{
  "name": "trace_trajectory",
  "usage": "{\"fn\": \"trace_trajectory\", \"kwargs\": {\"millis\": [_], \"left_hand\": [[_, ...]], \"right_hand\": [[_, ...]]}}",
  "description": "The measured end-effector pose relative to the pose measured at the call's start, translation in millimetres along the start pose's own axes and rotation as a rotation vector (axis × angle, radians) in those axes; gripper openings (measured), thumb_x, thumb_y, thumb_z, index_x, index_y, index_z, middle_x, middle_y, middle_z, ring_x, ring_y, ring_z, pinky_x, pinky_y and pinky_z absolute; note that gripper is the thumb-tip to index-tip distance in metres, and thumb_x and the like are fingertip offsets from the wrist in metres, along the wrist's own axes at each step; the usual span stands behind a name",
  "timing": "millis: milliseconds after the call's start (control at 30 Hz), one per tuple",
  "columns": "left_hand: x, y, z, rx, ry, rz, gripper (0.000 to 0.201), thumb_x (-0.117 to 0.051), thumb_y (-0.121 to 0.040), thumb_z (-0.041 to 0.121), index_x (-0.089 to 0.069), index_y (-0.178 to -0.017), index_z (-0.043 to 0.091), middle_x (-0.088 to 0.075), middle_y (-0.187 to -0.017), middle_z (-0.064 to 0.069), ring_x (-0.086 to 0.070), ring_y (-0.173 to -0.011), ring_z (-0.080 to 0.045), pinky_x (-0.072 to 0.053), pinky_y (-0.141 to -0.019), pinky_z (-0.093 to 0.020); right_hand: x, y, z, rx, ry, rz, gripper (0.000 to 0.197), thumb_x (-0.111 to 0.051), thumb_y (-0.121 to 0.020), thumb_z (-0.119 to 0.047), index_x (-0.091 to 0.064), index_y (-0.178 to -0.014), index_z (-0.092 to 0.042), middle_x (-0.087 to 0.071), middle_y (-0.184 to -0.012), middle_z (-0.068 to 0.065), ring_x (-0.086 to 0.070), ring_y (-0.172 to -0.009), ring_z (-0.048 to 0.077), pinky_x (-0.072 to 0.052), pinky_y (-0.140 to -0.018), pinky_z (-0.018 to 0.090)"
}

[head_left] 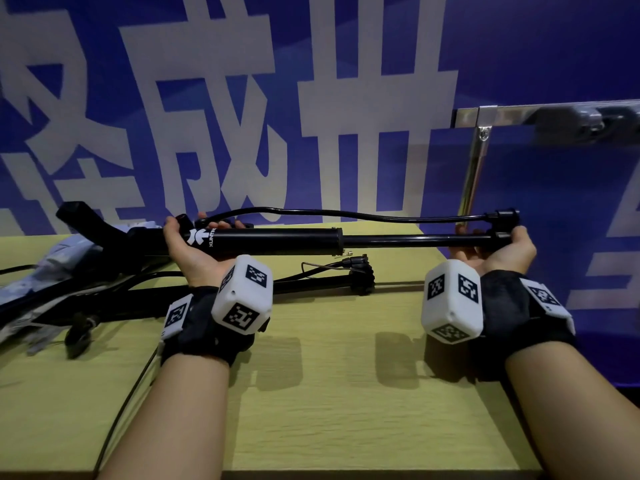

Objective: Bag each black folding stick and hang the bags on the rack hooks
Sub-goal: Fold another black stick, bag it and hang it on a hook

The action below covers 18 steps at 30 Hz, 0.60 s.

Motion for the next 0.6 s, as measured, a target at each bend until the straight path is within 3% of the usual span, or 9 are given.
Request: {"fn": "trace_trajectory", "kwargs": {"millis": [100, 233, 400, 600], "left_hand": [[-2, 1, 4, -0.007, -0.019, -0.017, 0.032, -0.055, -0.086, 0.046, -0.06, -0.078, 0.015, -0.053, -0.062, 0.006, -0.054, -0.052, -0.01, -0.051, -0.068, -0.024], [-3, 6, 15, -0.078, -0.058, 0.028, 0.024, -0.049, -0.094, 0.029, -0.052, -0.072, 0.017, -0.059, -0.052, 0.007, -0.058, -0.04, -0.007, -0.053, -0.05, -0.02], [7, -7, 18, -0.036, -0.066, -0.005, 0.021, -0.042, -0.094, 0.019, -0.051, -0.076, 0.016, -0.057, -0.069, 0.006, -0.062, -0.052, -0.011, -0.049, -0.067, -0.026], [9, -11, 14, -0.047, -0.055, -0.02, 0.023, -0.038, -0.092, 0.009, -0.049, -0.074, 0.017, -0.063, -0.063, 0.009, -0.065, -0.061, -0.011, -0.049, -0.073, -0.026]], "right_hand": [[3, -6, -1, 0.003, 0.022, 0.021, 0.023, -0.051, -0.091, -0.031, -0.056, -0.083, -0.011, -0.055, -0.08, 0.003, -0.062, -0.067, 0.02, -0.051, -0.045, 0.023], [7, -12, 0, 0.016, 0.076, 0.037, 0.024, -0.055, -0.086, -0.023, -0.058, -0.101, -0.005, -0.06, -0.087, 0.005, -0.067, -0.068, 0.021, -0.05, -0.046, 0.022], [4, -10, 2, 0.045, 0.131, 0.018, 0.02, -0.054, -0.087, -0.02, -0.057, -0.1, -0.006, -0.06, -0.098, 0.01, -0.063, -0.064, 0.021, -0.052, -0.051, 0.024], [10, -6, 3, 0.083, 0.249, 0.109, 0.021, -0.048, -0.089, -0.024, -0.051, -0.1, -0.007, -0.057, -0.082, 0.004, -0.061, -0.058, 0.015, -0.049, -0.059, 0.025]]}}
Point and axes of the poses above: each hand's wrist, its own y-axis away from the middle knuckle, its own x-axis out of the back of the hand, z = x × y, the point moved 6 cm from there along -y, towards the middle knuckle
